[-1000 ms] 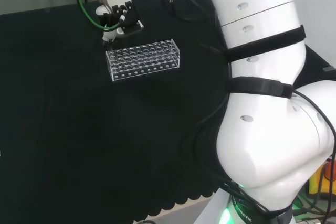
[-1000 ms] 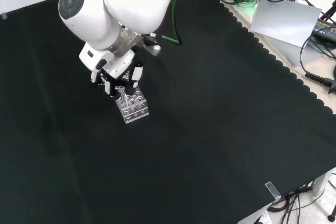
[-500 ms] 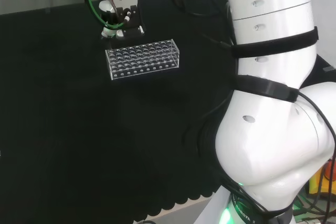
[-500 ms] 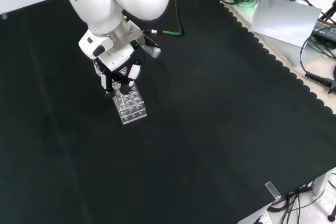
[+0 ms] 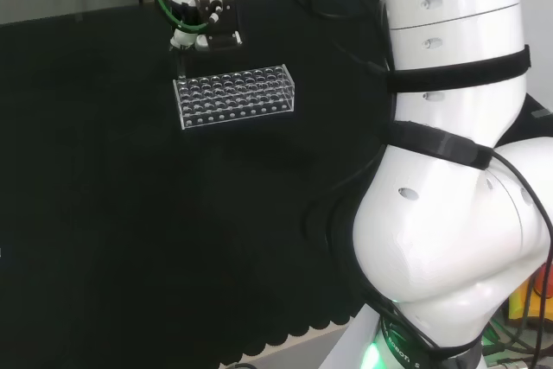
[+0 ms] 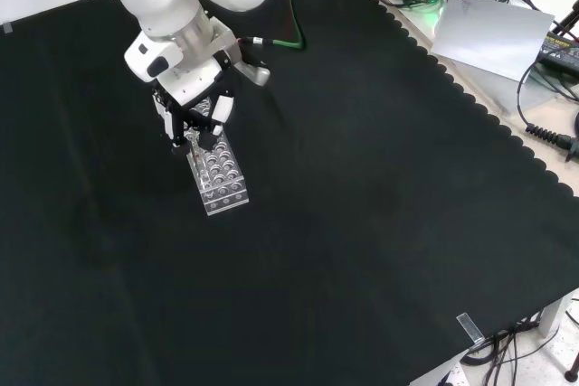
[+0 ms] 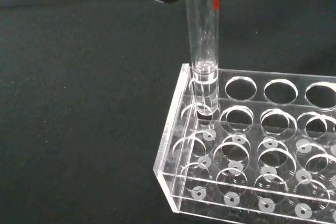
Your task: Pick up the test tube.
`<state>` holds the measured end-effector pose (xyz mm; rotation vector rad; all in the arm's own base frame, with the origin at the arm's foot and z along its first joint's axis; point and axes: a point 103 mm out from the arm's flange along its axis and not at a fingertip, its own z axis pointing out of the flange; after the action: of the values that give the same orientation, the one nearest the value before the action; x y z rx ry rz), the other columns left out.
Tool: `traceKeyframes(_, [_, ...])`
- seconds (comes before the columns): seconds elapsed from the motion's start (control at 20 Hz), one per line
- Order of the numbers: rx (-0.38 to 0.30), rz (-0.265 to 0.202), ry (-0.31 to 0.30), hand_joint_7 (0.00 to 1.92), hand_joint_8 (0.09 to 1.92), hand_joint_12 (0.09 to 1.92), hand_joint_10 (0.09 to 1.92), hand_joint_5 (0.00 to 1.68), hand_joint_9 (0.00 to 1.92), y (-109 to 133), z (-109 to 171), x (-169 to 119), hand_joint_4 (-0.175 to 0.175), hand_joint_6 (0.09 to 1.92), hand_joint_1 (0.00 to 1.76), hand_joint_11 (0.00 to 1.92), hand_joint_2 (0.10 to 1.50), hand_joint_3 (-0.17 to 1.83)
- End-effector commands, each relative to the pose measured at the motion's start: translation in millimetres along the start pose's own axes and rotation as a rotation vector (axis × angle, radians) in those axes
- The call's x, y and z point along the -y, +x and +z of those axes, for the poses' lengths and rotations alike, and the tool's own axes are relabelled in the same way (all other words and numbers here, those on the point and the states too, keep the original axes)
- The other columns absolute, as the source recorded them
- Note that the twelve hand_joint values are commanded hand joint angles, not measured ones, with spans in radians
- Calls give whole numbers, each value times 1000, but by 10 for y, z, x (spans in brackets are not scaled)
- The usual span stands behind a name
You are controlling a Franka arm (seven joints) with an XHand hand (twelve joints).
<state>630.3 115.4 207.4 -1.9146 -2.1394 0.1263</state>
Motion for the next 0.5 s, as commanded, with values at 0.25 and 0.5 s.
traceKeyframes(0.25, [-96,8,-13,1781,340,927,373,1461,1668,-48,-471,83,-175,176,1232,1216,1029,-175])
traceKeyframes(0.5, [-128,2,-47,1782,339,928,371,1464,1669,-51,-783,146,-175,169,1232,1214,1028,-175])
